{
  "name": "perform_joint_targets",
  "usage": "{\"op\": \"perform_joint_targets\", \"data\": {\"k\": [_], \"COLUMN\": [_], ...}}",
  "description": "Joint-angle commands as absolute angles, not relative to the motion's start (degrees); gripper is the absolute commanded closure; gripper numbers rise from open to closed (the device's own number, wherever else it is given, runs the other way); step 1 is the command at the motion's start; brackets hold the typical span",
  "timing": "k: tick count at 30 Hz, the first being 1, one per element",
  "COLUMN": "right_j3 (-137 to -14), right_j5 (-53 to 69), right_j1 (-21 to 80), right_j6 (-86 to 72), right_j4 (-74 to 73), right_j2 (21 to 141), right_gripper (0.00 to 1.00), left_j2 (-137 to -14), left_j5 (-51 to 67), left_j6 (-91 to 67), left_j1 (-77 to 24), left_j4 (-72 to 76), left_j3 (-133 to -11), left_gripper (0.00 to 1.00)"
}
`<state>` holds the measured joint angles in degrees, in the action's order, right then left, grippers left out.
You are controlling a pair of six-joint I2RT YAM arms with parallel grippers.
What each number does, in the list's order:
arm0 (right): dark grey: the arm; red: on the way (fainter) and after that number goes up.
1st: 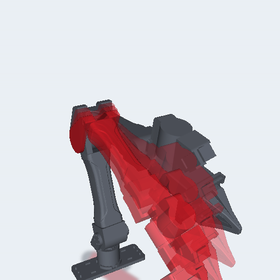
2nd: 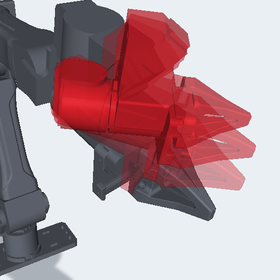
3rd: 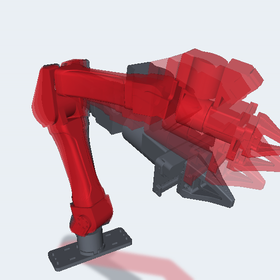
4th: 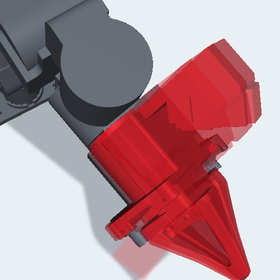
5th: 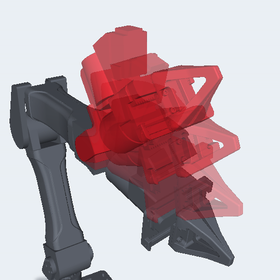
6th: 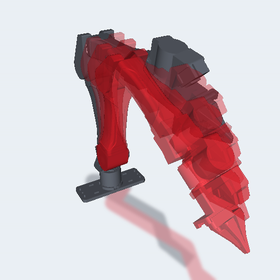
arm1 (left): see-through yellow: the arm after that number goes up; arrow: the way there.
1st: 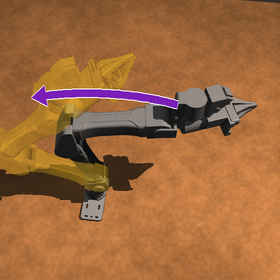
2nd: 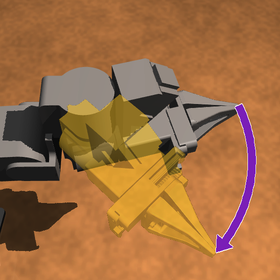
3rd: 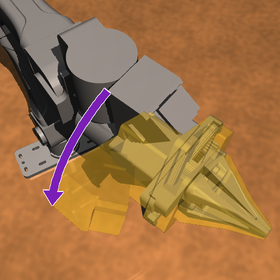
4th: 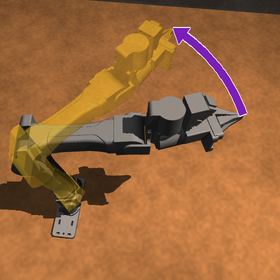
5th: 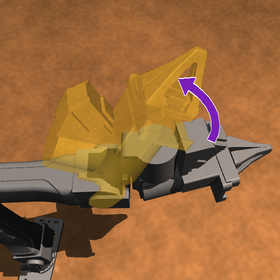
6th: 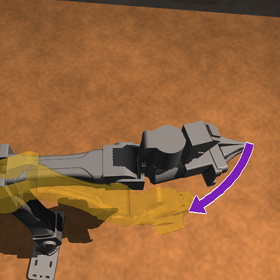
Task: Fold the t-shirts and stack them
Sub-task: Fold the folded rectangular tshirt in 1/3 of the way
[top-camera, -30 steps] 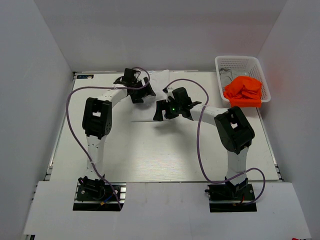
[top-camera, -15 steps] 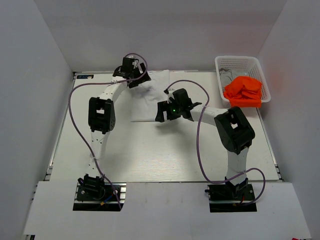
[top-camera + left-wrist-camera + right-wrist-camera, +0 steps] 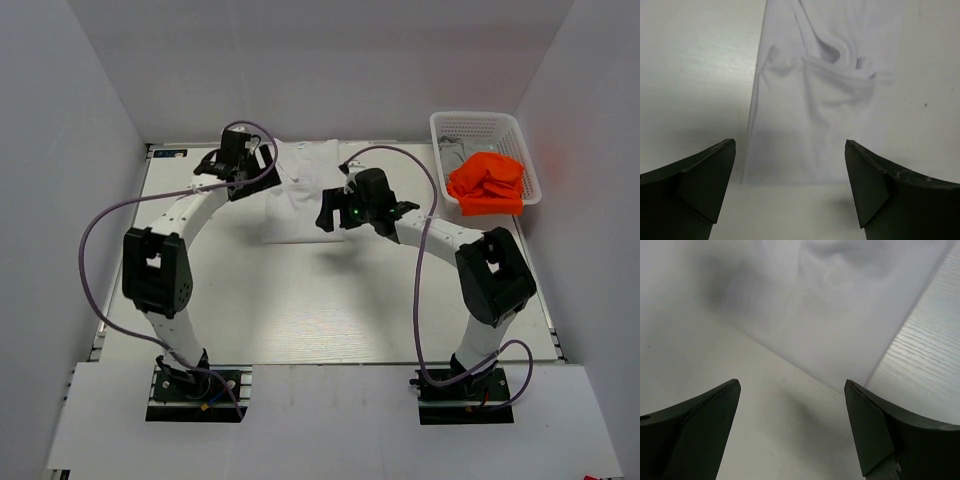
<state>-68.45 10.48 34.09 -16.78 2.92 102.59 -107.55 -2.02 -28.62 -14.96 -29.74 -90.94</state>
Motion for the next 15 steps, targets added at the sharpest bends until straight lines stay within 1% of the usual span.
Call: {"op": "perform_joint_targets", "data": {"k": [1,3,6,9,11,15], "right_j3": [-67.32,-67.24,-65.92,-66.09,-67.06,-66.88], "right_j5": [3.09,2.73,3.77,7.37,11.14,13.71], "right_j1": [33.4,33.05,32.43,31.91,31.99,31.99], "right_j6": [-18.63,-20.2,-22.23,-23.03,-21.89,-21.36], "right_j4": [0.36,-2.28,-2.72,-2.64,-2.29,-0.71], "right_j2": [100.55,100.81,102.29,104.31,105.29,107.57], "right_gripper": [0.1,0.1,0.1,0.1,0.1,0.1], "left_j2": [-101.88,-99.42,-98.09,-97.47,-97.99,-100.88], "left_j5": [-3.32,-3.34,-1.06,1.22,1.23,1.23], "left_j6": [-31.19,-32.69,-33.92,-34.63,-35.15,-35.16], "left_j1": [-15.29,-15.29,-15.29,-15.29,-15.29,-14.77], "left_j4": [-31.89,-33.22,-31.38,-29.28,-28.65,-27.25], "left_j3": [-83.07,-77.65,-70.69,-66.03,-64.6,-63.9], "left_gripper": [0.0,0.0,0.0,0.01,0.12,0.26]}}
